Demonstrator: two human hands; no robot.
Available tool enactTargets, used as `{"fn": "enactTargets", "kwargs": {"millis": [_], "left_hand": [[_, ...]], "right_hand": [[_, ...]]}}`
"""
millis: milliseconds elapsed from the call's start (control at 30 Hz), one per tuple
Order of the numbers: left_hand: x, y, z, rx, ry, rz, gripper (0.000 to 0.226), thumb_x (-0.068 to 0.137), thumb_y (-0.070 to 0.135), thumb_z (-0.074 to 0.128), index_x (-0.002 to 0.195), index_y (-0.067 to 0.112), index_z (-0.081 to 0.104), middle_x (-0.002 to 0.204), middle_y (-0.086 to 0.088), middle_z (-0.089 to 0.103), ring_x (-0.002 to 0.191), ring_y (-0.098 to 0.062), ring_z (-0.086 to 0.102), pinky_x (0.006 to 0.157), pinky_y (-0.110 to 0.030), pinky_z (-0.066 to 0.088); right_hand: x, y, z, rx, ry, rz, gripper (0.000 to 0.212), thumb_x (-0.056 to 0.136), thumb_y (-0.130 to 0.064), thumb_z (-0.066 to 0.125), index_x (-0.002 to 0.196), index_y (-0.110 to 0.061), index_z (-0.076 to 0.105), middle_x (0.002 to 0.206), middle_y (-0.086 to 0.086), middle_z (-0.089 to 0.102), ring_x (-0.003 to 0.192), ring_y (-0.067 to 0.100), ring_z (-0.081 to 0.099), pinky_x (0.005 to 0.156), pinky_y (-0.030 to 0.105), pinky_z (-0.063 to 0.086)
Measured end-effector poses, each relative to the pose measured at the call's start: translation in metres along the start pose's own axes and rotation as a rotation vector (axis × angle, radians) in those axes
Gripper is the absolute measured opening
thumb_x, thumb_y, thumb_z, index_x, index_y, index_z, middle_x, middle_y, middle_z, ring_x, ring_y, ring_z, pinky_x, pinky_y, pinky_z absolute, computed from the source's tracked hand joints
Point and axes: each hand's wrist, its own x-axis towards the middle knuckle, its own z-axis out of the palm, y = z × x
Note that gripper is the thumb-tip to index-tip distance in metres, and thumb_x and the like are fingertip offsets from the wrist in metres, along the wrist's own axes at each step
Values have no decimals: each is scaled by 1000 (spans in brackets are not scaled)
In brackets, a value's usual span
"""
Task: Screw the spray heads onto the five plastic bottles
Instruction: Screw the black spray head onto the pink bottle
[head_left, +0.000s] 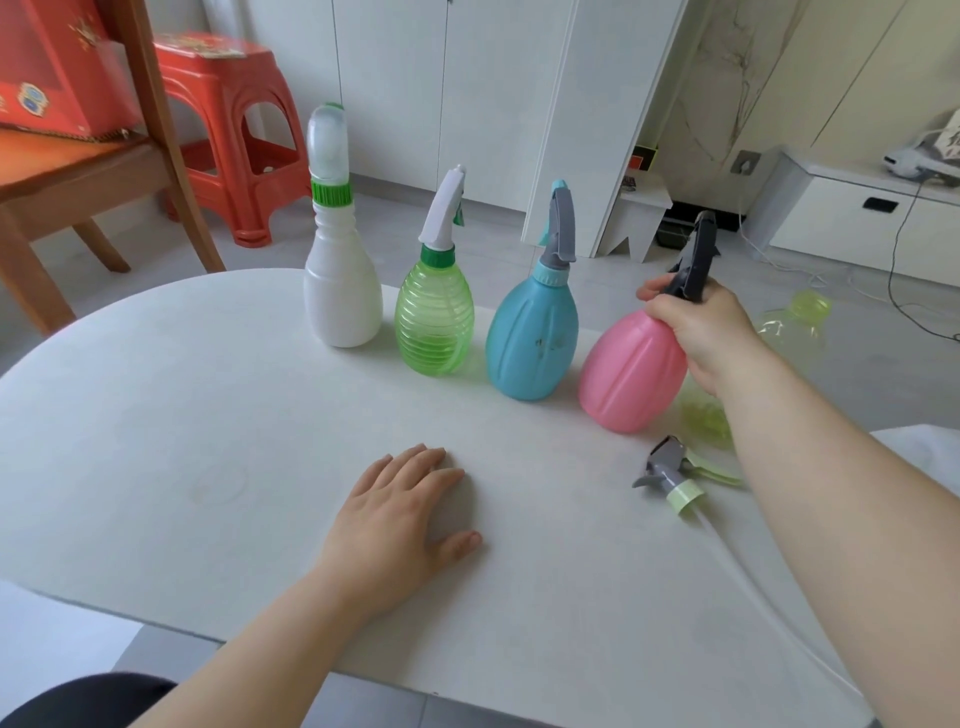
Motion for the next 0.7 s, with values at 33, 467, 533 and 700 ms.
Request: {"fn": "enactTargets", "kwargs": {"millis": [33,467,533,700], "left_hand": [[0,0,0,5,1,-2,65,78,63,45,133,31,34,149,9,26,140,-8,14,110,-21,0],[0,0,2,37,6,-14,60,81,62,38,133,35,30,150,13,22,140,-5,10,111,-21,-2],[0,0,1,33,3,-17,59,81,61,39,133,34,30,150,12,22,140,-5,10,111,-21,-2],[0,3,-1,31,-10,-22,58,82,59,41,133,33,31,150,13,22,140,-5,10,110,-20,-3]], "right_hand": [[1,0,1,-17,-9,-4,20,79,-1,50,79,-20,55,101,5,57,95,16,50,78,22,38],[5,1,-2,-175,26,-93,11,78,-13,59,84,-18,51,77,-7,51,83,17,47,63,21,36],[2,1,-5,-170,24,-82,14,78,-15,60,91,-16,55,96,0,59,95,18,50,75,24,37],[-18,8,-14,-250,61,-75,57,80,-22,61,132,-12,40,141,8,42,129,21,38,93,27,30]]}}
